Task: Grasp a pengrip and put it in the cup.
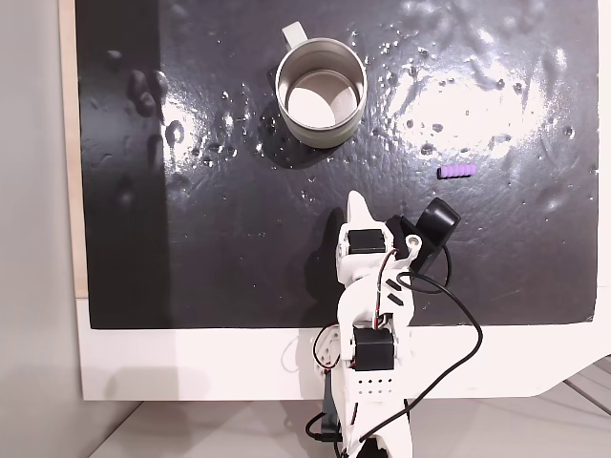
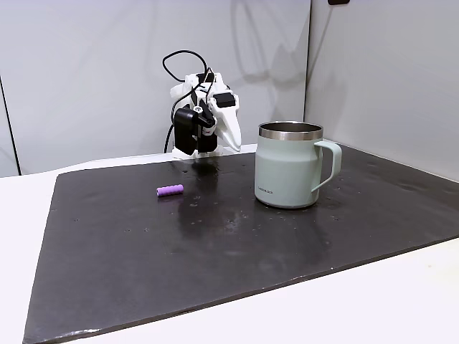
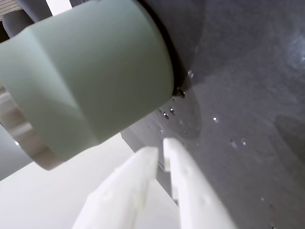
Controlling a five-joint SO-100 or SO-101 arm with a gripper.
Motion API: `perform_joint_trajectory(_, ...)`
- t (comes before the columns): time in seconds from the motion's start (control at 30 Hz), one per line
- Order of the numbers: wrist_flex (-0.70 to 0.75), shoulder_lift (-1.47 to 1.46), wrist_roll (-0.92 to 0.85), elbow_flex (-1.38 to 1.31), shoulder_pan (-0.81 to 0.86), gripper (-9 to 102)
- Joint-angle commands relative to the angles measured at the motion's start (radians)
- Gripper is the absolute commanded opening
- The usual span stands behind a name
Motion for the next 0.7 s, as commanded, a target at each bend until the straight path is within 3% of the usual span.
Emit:
perform_joint_trajectory(0.0, -0.041, 0.014, 0.015, 0.029, 0.011, 0)
perform_joint_trajectory(0.43, -0.040, 0.014, 0.015, 0.026, 0.015, 0)
perform_joint_trajectory(0.67, 0.109, 0.009, -0.012, -0.225, 0.009, 0)
